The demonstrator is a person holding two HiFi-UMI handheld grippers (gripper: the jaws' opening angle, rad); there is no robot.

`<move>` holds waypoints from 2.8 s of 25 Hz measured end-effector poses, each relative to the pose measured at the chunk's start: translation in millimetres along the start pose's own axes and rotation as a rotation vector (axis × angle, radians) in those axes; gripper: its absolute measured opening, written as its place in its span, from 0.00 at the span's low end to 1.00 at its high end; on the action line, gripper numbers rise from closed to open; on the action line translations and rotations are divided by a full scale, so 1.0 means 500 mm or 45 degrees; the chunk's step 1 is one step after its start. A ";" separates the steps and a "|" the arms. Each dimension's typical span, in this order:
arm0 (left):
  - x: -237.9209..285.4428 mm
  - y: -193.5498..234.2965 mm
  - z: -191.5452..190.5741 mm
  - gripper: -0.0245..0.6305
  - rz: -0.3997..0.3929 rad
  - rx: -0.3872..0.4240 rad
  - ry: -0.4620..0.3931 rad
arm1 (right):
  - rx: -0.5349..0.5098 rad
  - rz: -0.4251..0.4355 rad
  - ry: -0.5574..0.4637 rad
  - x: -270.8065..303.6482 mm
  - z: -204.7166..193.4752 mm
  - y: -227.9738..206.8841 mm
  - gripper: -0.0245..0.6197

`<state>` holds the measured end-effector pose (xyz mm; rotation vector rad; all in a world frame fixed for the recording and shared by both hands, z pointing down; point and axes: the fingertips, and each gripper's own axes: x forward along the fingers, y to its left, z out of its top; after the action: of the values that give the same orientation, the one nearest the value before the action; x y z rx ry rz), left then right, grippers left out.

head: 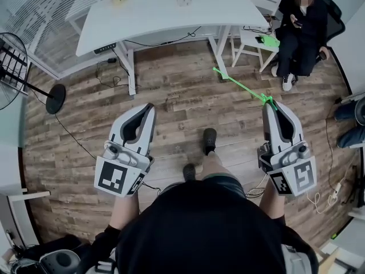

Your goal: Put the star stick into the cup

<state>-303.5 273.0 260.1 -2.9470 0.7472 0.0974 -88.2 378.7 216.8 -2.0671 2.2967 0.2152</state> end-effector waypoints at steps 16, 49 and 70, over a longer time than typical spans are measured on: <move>0.164 0.079 -0.005 0.05 0.077 0.048 -0.012 | 0.022 0.045 -0.078 0.149 -0.021 -0.145 0.07; 0.561 0.187 -0.033 0.05 0.164 0.070 -0.006 | 0.082 0.195 -0.082 0.453 -0.094 -0.463 0.07; 0.577 0.189 -0.009 0.05 0.103 0.085 -0.050 | 0.084 0.134 -0.104 0.444 -0.087 -0.473 0.07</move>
<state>-95.1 53.9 232.2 -2.8434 0.8470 0.1333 124.8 130.3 214.6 -1.8736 2.3331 0.2200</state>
